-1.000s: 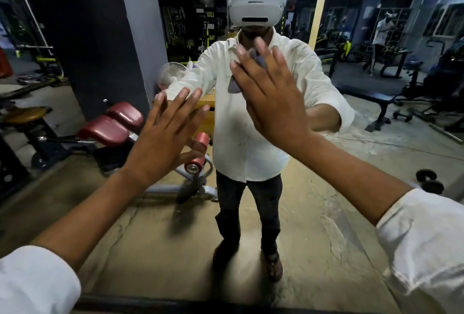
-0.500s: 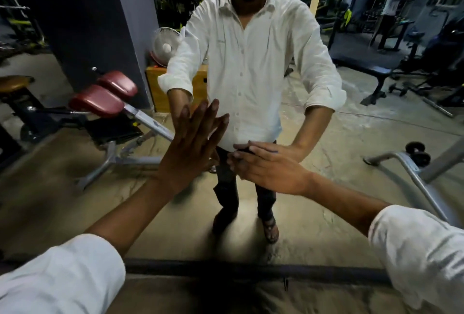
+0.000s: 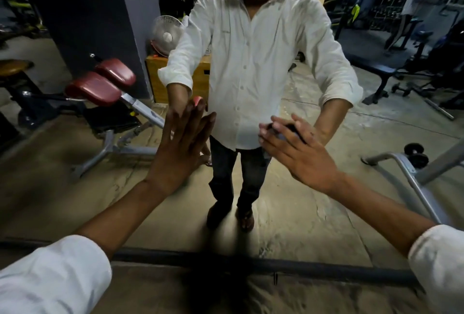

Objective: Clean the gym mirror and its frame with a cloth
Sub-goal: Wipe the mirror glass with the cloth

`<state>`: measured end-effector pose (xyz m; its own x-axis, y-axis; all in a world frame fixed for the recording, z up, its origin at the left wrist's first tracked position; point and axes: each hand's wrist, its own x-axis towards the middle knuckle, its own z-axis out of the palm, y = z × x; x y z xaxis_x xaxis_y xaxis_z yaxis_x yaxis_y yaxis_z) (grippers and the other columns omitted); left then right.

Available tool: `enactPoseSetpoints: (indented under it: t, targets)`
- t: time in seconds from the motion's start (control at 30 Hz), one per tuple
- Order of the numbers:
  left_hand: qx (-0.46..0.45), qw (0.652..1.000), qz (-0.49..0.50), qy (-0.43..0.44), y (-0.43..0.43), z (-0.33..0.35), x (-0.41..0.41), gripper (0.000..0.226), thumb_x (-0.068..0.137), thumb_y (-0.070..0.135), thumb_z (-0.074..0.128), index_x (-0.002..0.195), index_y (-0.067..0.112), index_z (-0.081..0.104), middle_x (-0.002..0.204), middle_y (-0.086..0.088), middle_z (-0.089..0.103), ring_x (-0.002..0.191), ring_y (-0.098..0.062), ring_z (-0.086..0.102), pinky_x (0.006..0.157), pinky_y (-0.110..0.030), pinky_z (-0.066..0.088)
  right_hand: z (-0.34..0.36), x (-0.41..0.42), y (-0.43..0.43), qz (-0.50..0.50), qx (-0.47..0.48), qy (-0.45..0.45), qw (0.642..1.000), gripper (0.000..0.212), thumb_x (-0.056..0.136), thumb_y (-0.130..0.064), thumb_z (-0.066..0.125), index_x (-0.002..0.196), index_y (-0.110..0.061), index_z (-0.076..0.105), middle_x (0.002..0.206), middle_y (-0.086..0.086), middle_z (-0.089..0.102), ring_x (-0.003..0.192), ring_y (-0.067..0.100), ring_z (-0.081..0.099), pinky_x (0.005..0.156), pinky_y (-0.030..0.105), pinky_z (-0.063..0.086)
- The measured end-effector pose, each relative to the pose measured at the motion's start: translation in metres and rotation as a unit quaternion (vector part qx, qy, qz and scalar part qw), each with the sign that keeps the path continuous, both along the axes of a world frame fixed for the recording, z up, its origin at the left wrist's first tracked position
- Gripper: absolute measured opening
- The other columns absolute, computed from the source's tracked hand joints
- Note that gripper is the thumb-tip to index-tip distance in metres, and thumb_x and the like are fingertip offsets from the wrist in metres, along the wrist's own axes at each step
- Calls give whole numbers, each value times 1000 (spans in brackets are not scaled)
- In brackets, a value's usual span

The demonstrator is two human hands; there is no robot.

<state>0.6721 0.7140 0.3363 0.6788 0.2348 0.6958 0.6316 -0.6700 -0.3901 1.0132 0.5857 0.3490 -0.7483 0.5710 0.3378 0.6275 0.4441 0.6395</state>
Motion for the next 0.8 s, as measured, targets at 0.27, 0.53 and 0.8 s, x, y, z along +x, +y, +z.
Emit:
enactPoseSetpoints:
  t: [0.27, 0.53, 0.8]
  targets:
    - [-33, 999, 29, 20, -3, -5, 0, 103, 98, 57, 67, 171, 10, 10, 176, -19, -17, 164, -40, -2, 129, -66, 12, -92, -5, -56, -129, 61, -52, 988, 70, 105, -10, 41, 166, 0, 8, 174, 21, -2, 160, 42, -9, 128, 58, -13]
    - [3, 999, 27, 45, -1, 10, -20, 75, 109, 46, 43, 170, 13, 16, 178, -17, 1, 165, -35, 7, 130, -63, 11, -14, -43, 1, -41, 103, 55, 992, 56, 108, -17, 53, 162, -14, 37, 173, 11, 21, 162, 31, 11, 132, 48, 0]
    - [23, 998, 42, 33, 23, 36, -62, 97, 96, 39, 74, 171, 15, 17, 178, -17, 3, 165, -34, 5, 127, -66, 20, 14, -89, 53, 7, 113, -2, 994, 62, 107, -13, 59, 162, -14, 29, 166, 8, 39, 155, 30, 35, 128, 50, 25]
